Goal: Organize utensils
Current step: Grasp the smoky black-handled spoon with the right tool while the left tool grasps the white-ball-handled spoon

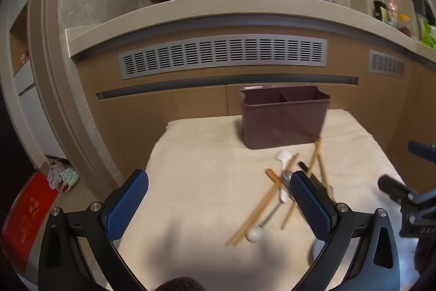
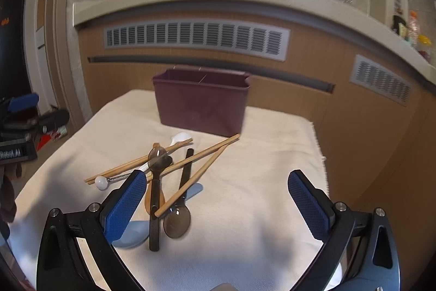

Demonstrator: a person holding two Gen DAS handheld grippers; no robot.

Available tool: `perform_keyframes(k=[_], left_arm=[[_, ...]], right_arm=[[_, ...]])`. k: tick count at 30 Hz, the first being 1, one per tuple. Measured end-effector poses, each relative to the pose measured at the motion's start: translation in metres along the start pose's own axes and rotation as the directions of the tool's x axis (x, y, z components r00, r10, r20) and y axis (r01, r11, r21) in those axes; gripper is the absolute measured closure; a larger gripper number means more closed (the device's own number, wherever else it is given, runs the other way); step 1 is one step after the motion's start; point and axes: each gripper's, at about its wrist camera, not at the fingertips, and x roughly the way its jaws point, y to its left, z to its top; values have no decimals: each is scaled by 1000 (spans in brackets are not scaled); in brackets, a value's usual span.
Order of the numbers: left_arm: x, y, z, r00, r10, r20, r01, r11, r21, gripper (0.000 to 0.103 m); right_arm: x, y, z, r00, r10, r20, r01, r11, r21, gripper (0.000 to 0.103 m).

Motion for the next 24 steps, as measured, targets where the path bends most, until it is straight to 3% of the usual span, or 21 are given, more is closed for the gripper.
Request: perform_keyframes(k=[1,4,7,11,19,21,22,24], left_arm=[[7,5,2,1000,6,-4,-6,1000,-9,0],[32,19,8,1000,4,-26,-5,999,-34,0],[55,26,10,998,37,-52,-38,999,-4,0],[73,35,9,997,51,-60,-52,998,-24,0],[89,55,-4,996,13,-89,-22,995,-93,0],[92,57,-7,996,-13,-90,4,994,-107,0],[93,58,-8,995,-23,-94,12,994,-112,0],[98,58,-10,993,-47,-110,33,992,-126,0]], right_arm=[[10,3,2,1000,22,-19,-22,1000,-3,2],[38,15,7,990,104,-91,-107,994,-31,24],[64,32,11,972,183,-149,-194,979,-59,28],[93,54,17,964,194,-183,-219,968,-127,43],[142,72,11,935,211,-284,-254,960,-120,50],[147,71,9,930,215,-299,-259,959,-116,59],[146,70,9,933,208,-296,-253,960,-123,70],[144,66,10,931,209,-300,-258,957,-133,73]])
